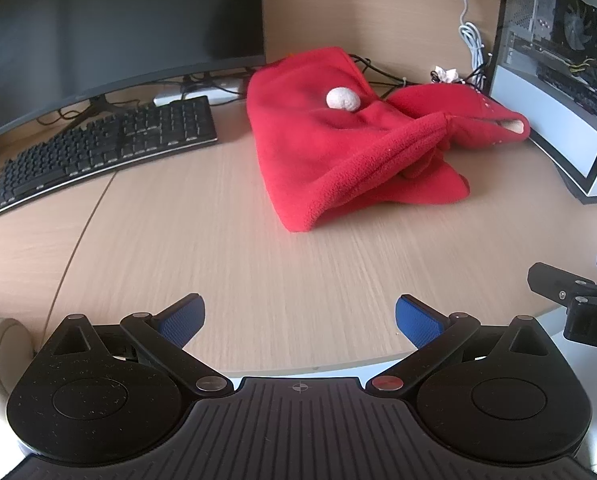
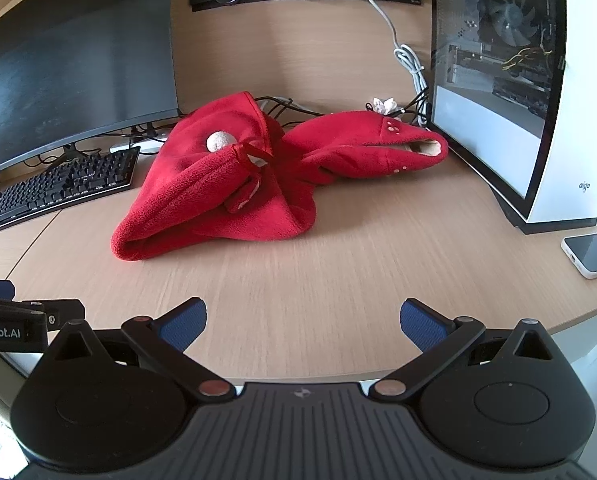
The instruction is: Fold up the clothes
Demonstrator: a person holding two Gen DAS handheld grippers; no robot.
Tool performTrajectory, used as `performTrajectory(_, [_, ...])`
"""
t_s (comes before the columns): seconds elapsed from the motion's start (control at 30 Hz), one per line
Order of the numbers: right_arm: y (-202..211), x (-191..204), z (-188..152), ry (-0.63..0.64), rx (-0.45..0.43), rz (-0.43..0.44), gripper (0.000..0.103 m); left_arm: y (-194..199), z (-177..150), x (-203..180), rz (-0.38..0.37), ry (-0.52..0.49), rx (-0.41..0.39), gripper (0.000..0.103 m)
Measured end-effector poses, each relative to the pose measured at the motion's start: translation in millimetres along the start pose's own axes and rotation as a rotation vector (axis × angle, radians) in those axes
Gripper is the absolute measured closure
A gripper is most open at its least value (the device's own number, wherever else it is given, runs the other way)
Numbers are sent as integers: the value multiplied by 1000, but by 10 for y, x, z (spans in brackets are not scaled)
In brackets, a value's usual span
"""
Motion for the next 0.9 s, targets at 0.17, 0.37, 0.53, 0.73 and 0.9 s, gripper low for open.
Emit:
performTrajectory(0.17, [-13,-12,-5,-4,3,-2,0,-23,-1,1,-1,-4,6,0])
performTrajectory(0.37, [-28,-26,-11,-9,7,-4,0,-45,-1,-4,-2,-8,15,0])
performTrajectory(0.53, [-42,-34,-14,-12,12,-6,0,-66,-2,3,-3,-12,22,0])
performTrajectory(0.73, [-72,-36,-11,-15,20,-11,0,-93,-7,7,-3,-16,30,0])
performTrajectory(0.9, [-85,-44,-5,-16,20,-11,0,-100,-5,16,8,-21,34,0])
Point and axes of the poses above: each gripper's, at about its wrist camera, not at the fingertips, and y roughly against the way its jaws point, x to its left, z to its top, the point moved 6 cm from there along -y, roughly the way its jaws point, and after that the axes turned 10 degrees about -z, right-handed, at the moved point
